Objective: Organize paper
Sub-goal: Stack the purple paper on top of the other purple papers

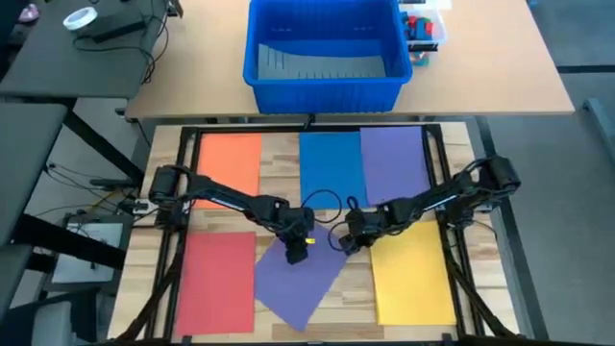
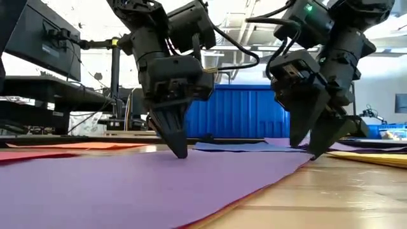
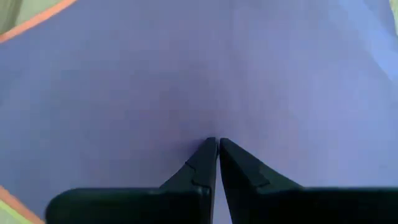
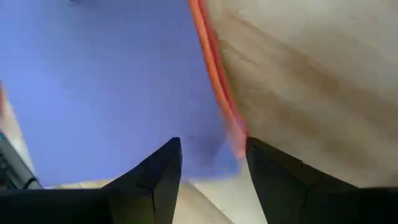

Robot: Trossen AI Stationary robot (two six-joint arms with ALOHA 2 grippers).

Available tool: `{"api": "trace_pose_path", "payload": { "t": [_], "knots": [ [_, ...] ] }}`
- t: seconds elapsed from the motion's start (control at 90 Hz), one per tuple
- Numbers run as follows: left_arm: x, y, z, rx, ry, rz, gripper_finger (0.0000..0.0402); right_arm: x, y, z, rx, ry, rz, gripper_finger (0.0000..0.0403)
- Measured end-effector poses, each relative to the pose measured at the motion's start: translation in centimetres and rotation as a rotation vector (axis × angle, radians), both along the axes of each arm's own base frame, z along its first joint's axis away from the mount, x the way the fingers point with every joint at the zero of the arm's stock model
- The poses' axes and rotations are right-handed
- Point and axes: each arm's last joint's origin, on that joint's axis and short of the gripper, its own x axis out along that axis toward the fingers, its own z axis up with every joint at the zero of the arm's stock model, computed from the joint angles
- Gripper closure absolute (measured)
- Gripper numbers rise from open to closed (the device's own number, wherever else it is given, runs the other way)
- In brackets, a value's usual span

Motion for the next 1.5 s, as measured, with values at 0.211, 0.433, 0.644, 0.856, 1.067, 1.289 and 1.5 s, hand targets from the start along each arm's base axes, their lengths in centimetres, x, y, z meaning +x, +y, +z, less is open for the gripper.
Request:
{"api": "trace_pose_path", "payload": {
  "t": [0.211,0.433,0.644,0.856,1.067,1.289,1.5],
  "knots": [
    [0.0,0.0,0.0,0.003,-0.001,-0.005,0.0396,0.9,0.6,0.8,0.019,-0.136,0.028,0.0232],
    [0.0,0.0,0.0,0.004,0.000,-0.005,0.0396,1.0,0.4,1.0,0.038,-0.144,0.009,0.0232],
    [0.0,0.0,0.0,0.007,0.000,-0.012,0.0396,0.5,-0.4,2.0,0.142,-0.107,0.002,0.0232],
    [0.0,0.0,-0.1,0.013,0.001,-0.024,0.0396,0.2,-0.7,4.0,0.234,-0.151,-0.025,0.0232],
    [-0.1,0.0,-0.1,0.017,0.000,-0.031,0.0396,0.1,-0.3,4.2,0.272,-0.143,-0.027,0.0232],
    [0.0,0.0,-0.1,0.017,-0.001,-0.032,0.0396,0.3,-0.5,3.0,0.216,-0.111,-0.035,0.0232],
    [0.0,0.0,-0.1,0.015,-0.001,-0.033,0.0396,1.1,-0.3,-0.1,0.169,-0.035,-0.064,0.0232]
  ]
}}
